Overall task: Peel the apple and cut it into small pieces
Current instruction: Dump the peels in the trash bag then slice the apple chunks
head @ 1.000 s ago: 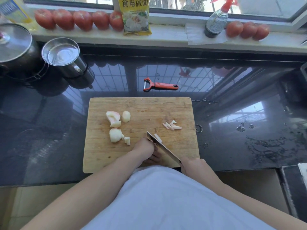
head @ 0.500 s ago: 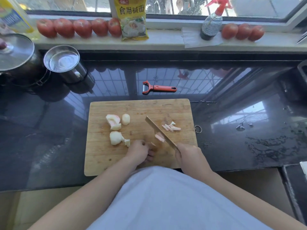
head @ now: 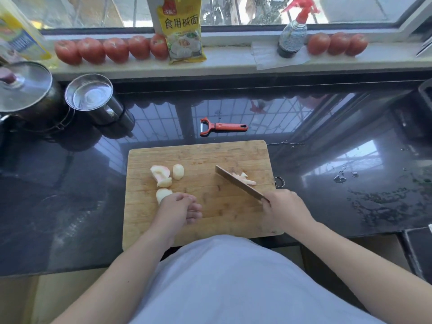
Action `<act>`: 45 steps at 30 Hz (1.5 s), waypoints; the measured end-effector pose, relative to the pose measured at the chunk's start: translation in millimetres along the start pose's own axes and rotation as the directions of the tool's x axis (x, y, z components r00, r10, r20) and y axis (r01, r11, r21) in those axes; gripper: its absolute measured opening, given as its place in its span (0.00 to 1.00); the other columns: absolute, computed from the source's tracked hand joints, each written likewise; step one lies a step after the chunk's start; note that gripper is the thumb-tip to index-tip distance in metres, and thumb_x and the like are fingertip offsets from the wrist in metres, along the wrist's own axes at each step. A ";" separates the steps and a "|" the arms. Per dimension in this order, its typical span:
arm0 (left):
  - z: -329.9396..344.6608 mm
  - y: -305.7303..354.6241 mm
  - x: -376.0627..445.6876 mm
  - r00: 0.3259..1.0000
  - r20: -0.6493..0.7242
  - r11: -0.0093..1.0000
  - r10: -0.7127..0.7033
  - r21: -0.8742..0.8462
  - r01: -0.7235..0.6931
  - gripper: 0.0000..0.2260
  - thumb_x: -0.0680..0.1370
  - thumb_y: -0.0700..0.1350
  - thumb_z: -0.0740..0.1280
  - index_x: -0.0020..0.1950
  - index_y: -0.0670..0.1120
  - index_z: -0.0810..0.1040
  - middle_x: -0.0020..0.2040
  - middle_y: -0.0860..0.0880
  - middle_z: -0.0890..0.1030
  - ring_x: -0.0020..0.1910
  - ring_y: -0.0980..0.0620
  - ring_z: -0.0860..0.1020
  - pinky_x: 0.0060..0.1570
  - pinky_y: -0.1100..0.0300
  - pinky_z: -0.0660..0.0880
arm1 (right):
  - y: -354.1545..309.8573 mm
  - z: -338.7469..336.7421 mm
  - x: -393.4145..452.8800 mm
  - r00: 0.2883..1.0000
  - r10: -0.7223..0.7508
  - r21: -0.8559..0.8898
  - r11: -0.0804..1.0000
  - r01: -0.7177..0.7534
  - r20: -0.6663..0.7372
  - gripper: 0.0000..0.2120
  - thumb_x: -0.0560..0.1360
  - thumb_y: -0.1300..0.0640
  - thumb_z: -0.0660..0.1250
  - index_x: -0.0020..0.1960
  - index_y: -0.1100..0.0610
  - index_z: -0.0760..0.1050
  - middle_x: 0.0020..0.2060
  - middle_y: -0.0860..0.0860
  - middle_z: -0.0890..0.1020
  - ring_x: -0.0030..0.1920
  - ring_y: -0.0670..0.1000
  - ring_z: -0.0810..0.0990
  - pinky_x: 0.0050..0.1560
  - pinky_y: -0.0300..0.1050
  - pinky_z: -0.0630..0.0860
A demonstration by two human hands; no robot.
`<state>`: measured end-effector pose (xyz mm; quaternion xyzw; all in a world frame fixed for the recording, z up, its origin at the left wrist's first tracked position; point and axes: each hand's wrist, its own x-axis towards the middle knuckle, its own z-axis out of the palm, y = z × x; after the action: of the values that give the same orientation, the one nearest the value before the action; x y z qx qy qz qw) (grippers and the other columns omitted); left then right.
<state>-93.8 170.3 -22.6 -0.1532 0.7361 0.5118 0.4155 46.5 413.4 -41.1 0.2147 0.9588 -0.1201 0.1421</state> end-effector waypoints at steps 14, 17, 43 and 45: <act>77.7 28.5 -7.6 0.751 0.537 0.444 0.386 0.605 -0.661 0.13 0.81 0.38 0.59 0.57 0.49 0.82 0.55 0.51 0.80 0.58 0.51 0.76 0.56 0.55 0.73 | 6.3 14.7 -21.2 0.845 -0.423 -0.269 0.899 0.345 -0.328 0.12 0.63 0.71 0.65 0.40 0.57 0.73 0.38 0.53 0.73 0.28 0.53 0.67 0.28 0.44 0.62; 107.7 20.8 19.9 0.707 0.632 0.116 0.316 0.714 -0.690 0.14 0.81 0.41 0.59 0.65 0.47 0.77 0.63 0.45 0.74 0.61 0.43 0.71 0.57 0.48 0.71 | 1.1 9.0 -22.7 0.832 -0.458 -0.325 0.875 0.359 -0.314 0.13 0.59 0.71 0.66 0.35 0.56 0.70 0.34 0.52 0.70 0.28 0.51 0.63 0.30 0.43 0.57; -58.7 7.1 63.6 0.602 0.725 -0.509 0.335 0.677 -0.532 0.09 0.80 0.48 0.67 0.60 0.54 0.79 0.57 0.54 0.80 0.61 0.47 0.73 0.67 0.49 0.66 | -33.6 14.5 -23.9 0.954 0.238 0.507 0.854 -0.115 -0.184 0.14 0.74 0.61 0.69 0.35 0.51 0.67 0.36 0.47 0.70 0.36 0.49 0.72 0.34 0.48 0.70; -51.2 7.4 67.5 0.618 0.691 -0.448 0.375 0.718 -0.532 0.06 0.80 0.45 0.66 0.53 0.53 0.81 0.51 0.54 0.81 0.55 0.48 0.74 0.60 0.51 0.66 | -36.8 12.1 -24.9 0.955 0.228 0.504 0.857 -0.105 -0.189 0.13 0.74 0.61 0.69 0.36 0.49 0.68 0.36 0.47 0.70 0.35 0.47 0.71 0.34 0.46 0.69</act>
<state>-162.9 141.9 -63.1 0.5710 0.8035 -0.0830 0.1465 54.4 368.2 -38.1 0.3392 0.8849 -0.3182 -0.0249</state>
